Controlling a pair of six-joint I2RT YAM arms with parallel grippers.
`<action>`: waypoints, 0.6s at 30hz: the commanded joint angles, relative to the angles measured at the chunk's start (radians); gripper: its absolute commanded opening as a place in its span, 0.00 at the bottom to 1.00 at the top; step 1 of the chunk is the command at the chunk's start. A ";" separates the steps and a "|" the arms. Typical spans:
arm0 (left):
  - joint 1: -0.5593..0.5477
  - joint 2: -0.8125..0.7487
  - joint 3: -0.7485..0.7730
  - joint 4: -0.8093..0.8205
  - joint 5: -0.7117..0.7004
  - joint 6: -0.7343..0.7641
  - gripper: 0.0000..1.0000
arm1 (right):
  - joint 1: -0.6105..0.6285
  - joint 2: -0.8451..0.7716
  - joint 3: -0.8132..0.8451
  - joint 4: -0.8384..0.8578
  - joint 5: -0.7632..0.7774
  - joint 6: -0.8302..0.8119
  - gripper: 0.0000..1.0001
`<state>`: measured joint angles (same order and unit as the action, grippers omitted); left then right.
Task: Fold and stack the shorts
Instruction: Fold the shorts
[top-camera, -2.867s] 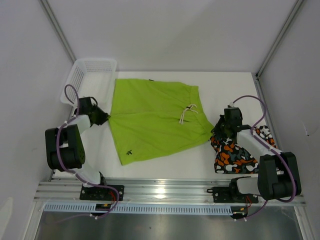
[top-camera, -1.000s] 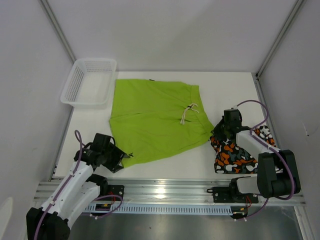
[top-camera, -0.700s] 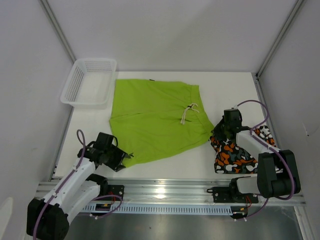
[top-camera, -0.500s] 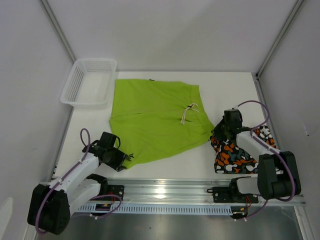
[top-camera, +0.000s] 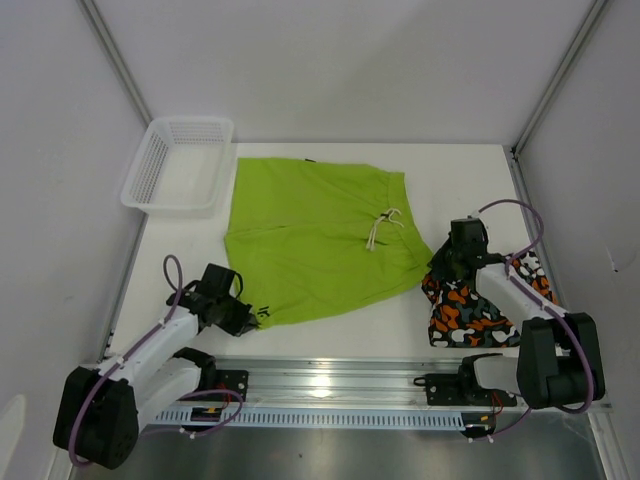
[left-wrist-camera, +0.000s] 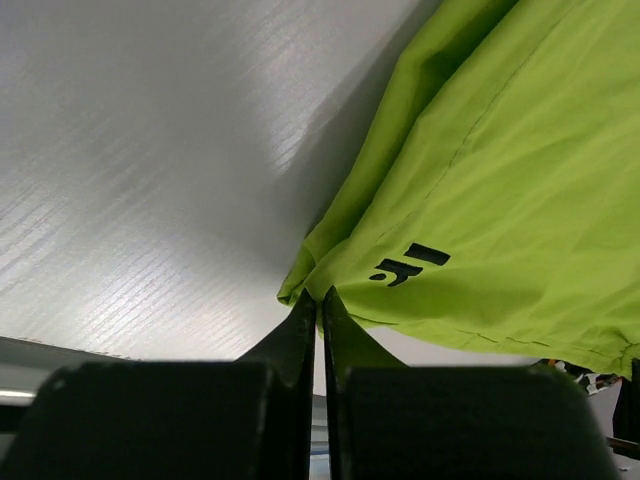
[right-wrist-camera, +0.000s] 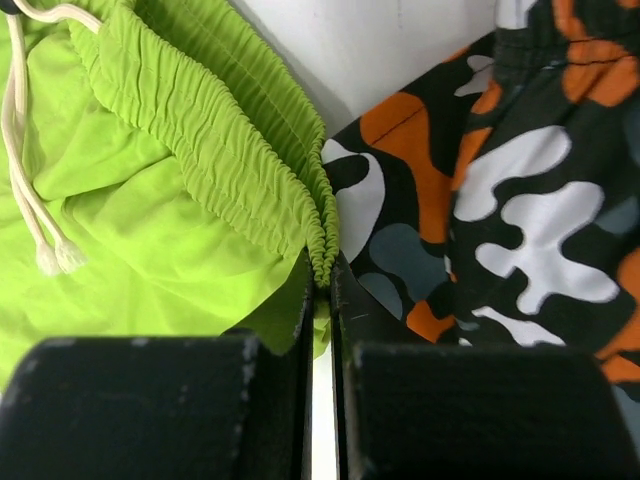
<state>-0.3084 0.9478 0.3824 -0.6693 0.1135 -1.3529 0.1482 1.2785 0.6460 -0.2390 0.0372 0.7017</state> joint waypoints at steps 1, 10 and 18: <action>-0.008 -0.064 0.018 -0.071 -0.046 0.050 0.00 | -0.013 -0.045 0.070 -0.089 0.073 -0.044 0.00; -0.008 -0.182 0.184 -0.377 -0.034 0.161 0.00 | -0.010 -0.180 0.018 -0.204 -0.025 -0.034 0.00; -0.005 -0.169 0.309 -0.409 0.003 0.225 0.00 | 0.028 -0.271 0.033 -0.373 -0.053 -0.013 0.00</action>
<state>-0.3099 0.7429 0.5919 -1.0412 0.0845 -1.1835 0.1612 1.0481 0.6605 -0.5247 -0.0006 0.6807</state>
